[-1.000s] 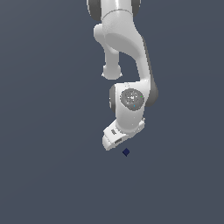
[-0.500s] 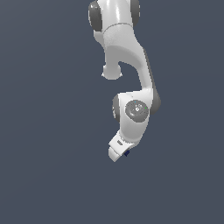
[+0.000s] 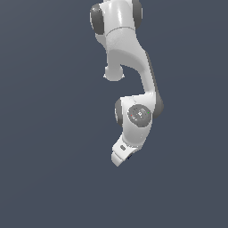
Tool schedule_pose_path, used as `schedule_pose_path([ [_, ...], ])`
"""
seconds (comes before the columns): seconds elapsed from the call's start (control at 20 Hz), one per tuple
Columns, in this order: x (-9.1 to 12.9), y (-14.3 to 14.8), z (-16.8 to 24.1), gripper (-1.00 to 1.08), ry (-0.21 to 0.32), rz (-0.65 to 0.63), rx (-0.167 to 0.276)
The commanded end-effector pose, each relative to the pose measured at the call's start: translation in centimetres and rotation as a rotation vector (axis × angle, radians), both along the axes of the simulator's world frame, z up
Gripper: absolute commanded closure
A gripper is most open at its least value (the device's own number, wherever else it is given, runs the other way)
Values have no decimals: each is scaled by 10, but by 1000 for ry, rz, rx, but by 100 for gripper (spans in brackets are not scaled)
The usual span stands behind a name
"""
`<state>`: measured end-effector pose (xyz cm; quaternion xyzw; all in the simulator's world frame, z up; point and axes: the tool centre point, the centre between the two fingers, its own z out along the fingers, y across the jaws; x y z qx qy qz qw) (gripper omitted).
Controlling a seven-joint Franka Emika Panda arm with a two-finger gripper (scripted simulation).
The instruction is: Pick up the object and move it to a goal position.
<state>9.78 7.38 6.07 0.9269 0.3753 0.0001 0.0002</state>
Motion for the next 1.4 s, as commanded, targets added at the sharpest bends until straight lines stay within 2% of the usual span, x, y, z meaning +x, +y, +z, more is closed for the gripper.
schedule_pose_path([
  [0.0,0,0,-7,-92,1,1,0],
  [0.35,-1,0,-42,-92,1,4,0],
  [0.65,0,1,-48,-92,0,5,0],
  [0.7,0,1,-48,108,0,5,0],
  [1.35,0,1,-46,108,0,5,0],
])
